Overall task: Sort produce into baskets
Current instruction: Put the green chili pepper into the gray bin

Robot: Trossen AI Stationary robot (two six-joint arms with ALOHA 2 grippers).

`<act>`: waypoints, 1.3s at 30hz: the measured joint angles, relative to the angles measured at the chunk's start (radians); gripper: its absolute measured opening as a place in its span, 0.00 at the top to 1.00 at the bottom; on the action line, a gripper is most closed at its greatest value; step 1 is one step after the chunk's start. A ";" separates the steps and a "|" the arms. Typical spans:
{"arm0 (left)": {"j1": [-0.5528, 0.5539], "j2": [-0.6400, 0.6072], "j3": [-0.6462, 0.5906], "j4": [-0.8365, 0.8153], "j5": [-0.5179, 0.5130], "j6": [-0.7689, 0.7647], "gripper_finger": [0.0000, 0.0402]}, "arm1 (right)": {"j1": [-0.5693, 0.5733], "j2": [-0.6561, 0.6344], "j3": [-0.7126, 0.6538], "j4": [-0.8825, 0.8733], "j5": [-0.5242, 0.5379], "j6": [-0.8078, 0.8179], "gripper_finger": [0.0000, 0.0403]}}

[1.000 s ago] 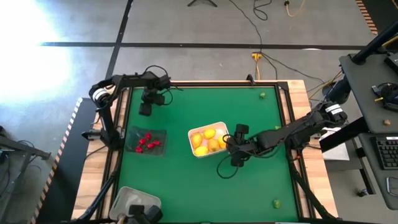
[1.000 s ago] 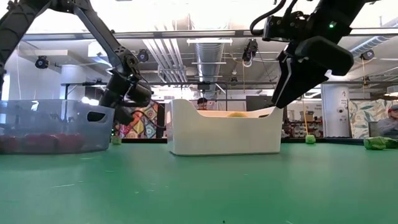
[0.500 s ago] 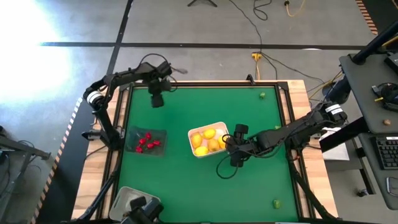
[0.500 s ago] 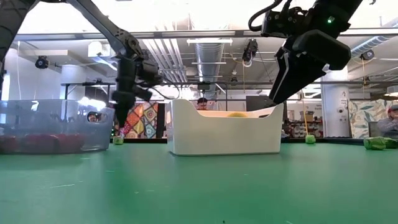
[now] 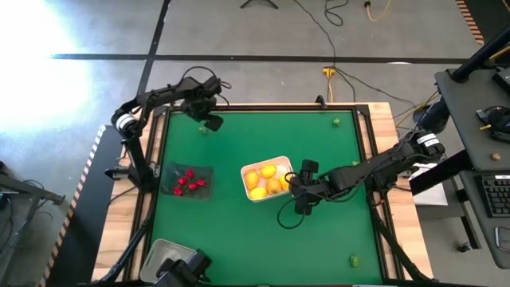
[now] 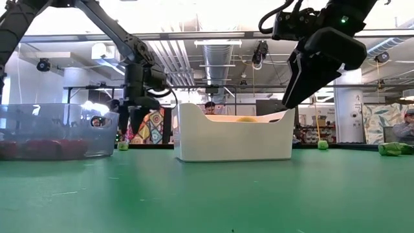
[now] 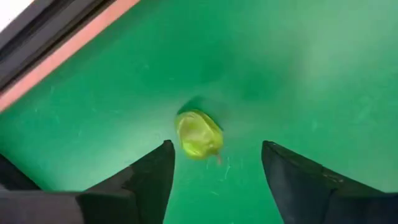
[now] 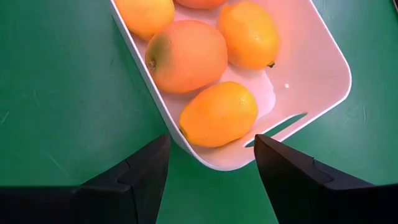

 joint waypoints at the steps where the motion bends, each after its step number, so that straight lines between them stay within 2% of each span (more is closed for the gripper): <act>1: 0.003 0.002 -0.002 0.001 -0.011 -0.022 0.43 | 0.000 0.000 0.000 0.000 -0.005 0.000 0.44; 9: 0.022 0.004 -0.028 0.012 -0.002 -0.174 0.39 | 0.006 0.000 -0.003 0.000 -0.089 0.006 0.44; 21: 0.021 0.004 -0.072 0.103 0.019 -0.323 0.38 | 0.050 -0.002 -0.027 0.004 -0.086 0.000 0.44; 25: 0.018 0.003 -0.072 0.072 0.073 -0.334 0.38 | 0.069 -0.002 -0.028 0.003 -0.090 -0.001 0.44; 28: 0.017 0.002 -0.070 0.064 0.039 -0.334 0.38 | 0.075 -0.002 -0.030 0.002 -0.093 -0.015 0.44; 39: 0.031 0.003 -0.068 0.069 0.034 -0.356 0.38 | 0.075 -0.007 -0.029 0.001 -0.065 -0.038 0.44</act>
